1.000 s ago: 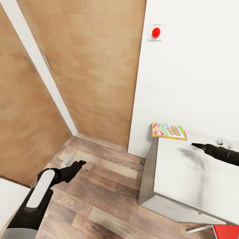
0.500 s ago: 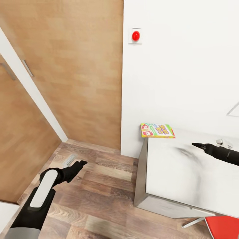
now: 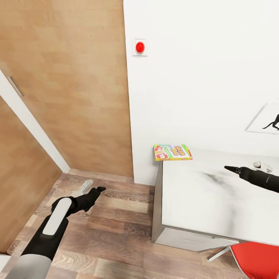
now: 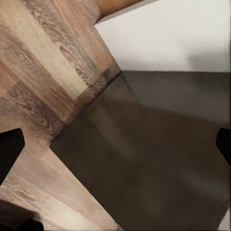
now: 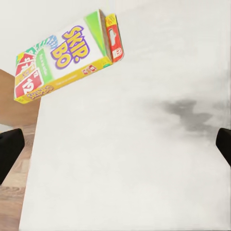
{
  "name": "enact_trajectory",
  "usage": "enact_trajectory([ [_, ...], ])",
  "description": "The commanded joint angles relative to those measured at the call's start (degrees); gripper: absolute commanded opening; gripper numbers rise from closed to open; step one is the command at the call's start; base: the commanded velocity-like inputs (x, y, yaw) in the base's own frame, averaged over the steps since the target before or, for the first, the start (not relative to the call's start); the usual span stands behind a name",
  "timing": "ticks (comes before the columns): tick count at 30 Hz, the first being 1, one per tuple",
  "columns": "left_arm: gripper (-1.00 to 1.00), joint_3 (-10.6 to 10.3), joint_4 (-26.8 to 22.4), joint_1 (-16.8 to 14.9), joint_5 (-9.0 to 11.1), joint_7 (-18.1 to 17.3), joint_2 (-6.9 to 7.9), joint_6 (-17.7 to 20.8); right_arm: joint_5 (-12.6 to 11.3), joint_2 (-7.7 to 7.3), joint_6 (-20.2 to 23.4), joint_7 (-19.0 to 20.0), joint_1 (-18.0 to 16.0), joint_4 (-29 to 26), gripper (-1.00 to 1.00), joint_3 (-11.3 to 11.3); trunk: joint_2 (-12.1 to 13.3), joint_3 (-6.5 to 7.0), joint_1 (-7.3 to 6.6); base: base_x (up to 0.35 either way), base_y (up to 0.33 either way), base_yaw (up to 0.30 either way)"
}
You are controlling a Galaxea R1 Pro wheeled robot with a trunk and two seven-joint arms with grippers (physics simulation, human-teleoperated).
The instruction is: Put all the toys in the child's room - the three board games (two on the bed and one on the table), the two jigsaw puzzles on the table, and the tennis ball on the table - inside the toy box on the table in the child's room.
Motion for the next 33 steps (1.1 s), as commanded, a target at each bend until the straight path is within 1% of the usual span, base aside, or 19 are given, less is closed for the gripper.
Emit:
enact_trajectory([
  [1, 1.00, 0.05, 1.08, -0.35, 0.32, -1.07, 0.02, 0.05, 0.38, 0.02, 0.30, 0.42, -0.07, -0.22, 1.00, -0.06, -0.10, -0.02, 0.04, 0.000, 0.000, -0.177],
  [2, 1.00, 0.06, 2.35, -0.77, -0.16, -2.73, 0.00, -0.02, 0.38, 0.02, 0.30, 0.42, -0.06, -0.47, 1.00, -0.05, -0.10, 0.06, 0.04, 0.000, 0.000, -0.177],
  [3, 1.00, 0.06, 2.35, -0.77, -0.16, -2.73, 0.00, -0.02, 0.38, 0.02, 0.30, 0.42, -0.06, -0.47, 1.00, -0.05, -0.10, 0.14, 0.04, 0.000, 0.000, -0.177],
  [4, 1.00, 0.00, 6.74, -2.57, -2.74, -7.86, -0.17, -0.15, 0.36, 0.03, 0.30, 0.42, 0.00, -1.23, 1.00, -0.01, -0.10, 0.22, 0.04, 0.000, 0.000, -0.163],
  [5, 1.00, 0.00, 6.74, -2.57, -2.74, -7.86, -0.17, -0.15, 0.36, 0.03, 0.30, 0.42, 0.00, -1.23, 1.00, -0.01, -0.10, 0.30, 0.04, 0.000, 0.000, -0.163],
  [8, 1.00, 0.00, 11.24, -4.29, -5.99, -13.10, -0.53, -0.23, 0.34, 0.04, 0.30, 0.42, 0.09, -2.03, 1.00, 0.12, -0.10, 0.49, 0.04, 0.000, 0.000, -0.115],
  [9, 1.00, 0.15, 13.62, -5.01, -7.72, -16.24, -0.68, -0.28, 0.43, 0.07, 0.30, 0.42, 0.19, -2.61, 1.00, 0.28, -0.10, 0.53, 0.04, 0.000, 0.000, -0.058],
  [10, 1.00, 0.41, 15.23, -5.45, -8.73, -18.63, -0.75, -0.31, 0.49, 0.12, 0.30, 0.42, 0.30, -3.21, 1.00, 0.42, -0.10, 0.55, 0.04, 0.000, 0.000, -0.037],
  [11, 1.00, 0.41, 15.23, -5.45, -8.73, -18.63, -0.75, -0.31, 0.49, 0.12, 0.30, 0.42, 0.30, -3.21, 1.00, 0.42, -0.10, 0.57, 0.04, 0.000, 0.000, -0.037],
  [15, 1.00, 0.70, 16.91, -5.92, -9.77, -21.32, -0.83, -0.63, 0.54, 0.25, 0.30, 0.42, 0.42, -3.99, 1.00, 0.57, -0.10, 0.62, 0.04, 0.000, 0.000, -0.022],
  [18, 1.00, 0.54, 17.52, -6.04, -10.34, -22.43, -0.87, -2.26, 0.56, 0.32, 0.30, 0.42, 0.46, -4.26, 1.00, 0.62, -0.10, 0.63, 0.04, 0.000, 0.000, -0.010],
  [22, 1.00, 0.19, 17.75, -6.05, -10.58, -22.89, -0.90, -3.71, 0.58, 0.35, 0.30, 0.42, 0.47, -4.36, 1.00, 0.64, -0.10, 0.61, 0.04, 0.030, 0.020, -0.006],
  [25, 1.00, -0.94, 17.98, -6.06, -10.83, -23.26, -0.94, -5.37, 0.60, 0.37, 0.30, 0.45, 0.48, -4.45, 1.00, 0.66, -0.10, 0.57, 0.04, 0.138, 0.067, -0.003],
  [26, 1.00, -0.94, 17.98, -6.06, -10.83, -23.26, -0.94, -5.37, 0.60, 0.37, 0.30, 0.45, 0.48, -4.45, 1.00, 0.66, -0.10, 0.56, 0.04, 0.176, 0.071, -0.003],
  [31, 1.00, -2.51, 18.29, -6.06, -11.02, -23.48, -0.97, -6.59, 0.61, 0.38, 0.30, 0.48, 0.49, -4.51, 1.00, 0.67, -0.10, 0.46, 0.04, 0.234, 0.049, -0.002],
  [33, 1.00, -2.75, 18.35, -6.06, -11.05, -23.51, -0.99, -6.77, 0.61, 0.39, 0.30, 0.49, 0.49, -4.51, 1.00, 0.67, -0.10, 0.43, 0.04, 0.282, 0.025, -0.001],
])
